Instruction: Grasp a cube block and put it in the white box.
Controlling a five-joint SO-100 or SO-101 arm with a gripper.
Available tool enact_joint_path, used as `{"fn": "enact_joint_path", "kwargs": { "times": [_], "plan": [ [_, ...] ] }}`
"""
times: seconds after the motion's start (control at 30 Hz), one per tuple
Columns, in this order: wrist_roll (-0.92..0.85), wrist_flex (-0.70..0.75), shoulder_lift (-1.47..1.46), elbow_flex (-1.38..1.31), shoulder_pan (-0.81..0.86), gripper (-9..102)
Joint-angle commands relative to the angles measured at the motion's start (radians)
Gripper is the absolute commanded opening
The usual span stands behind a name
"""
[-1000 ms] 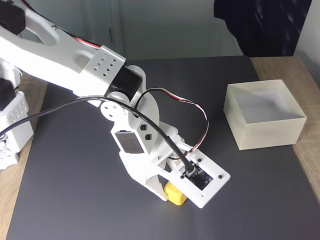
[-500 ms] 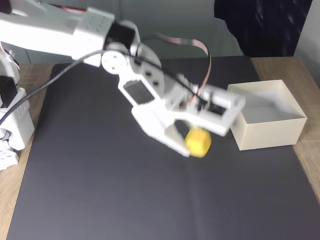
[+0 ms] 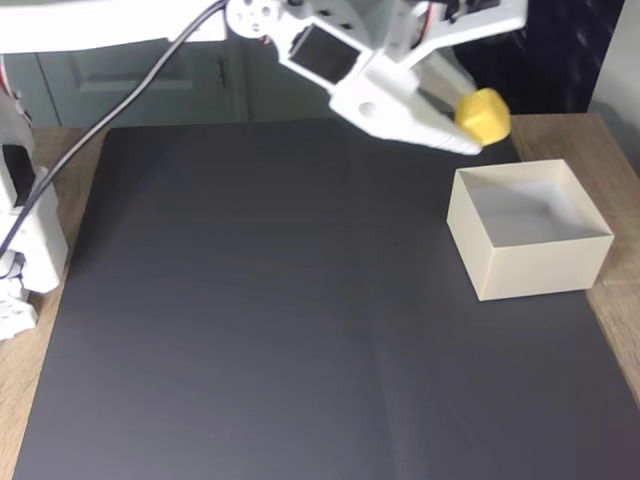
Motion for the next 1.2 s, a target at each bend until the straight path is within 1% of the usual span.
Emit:
{"fn": "enact_joint_path", "kwargs": {
  "times": [0.0, 0.3, 0.63, 0.73, 0.83, 0.93, 1.17],
  "plan": [
    [-0.009, -0.04, -0.052, -0.124, -0.014, 0],
    [-0.015, -0.1, -0.301, -0.321, -0.009, 2],
    [-0.02, -0.06, -0.505, -0.575, 0.002, 4],
    [-0.023, -0.06, -0.518, -0.588, 0.002, 7],
    [-0.028, -0.055, -0.526, -0.588, 0.003, 16],
    [-0.032, -0.054, -0.531, -0.588, 0.003, 21],
    [-0.037, -0.043, -0.54, -0.588, -0.002, 22]
  ]
}}
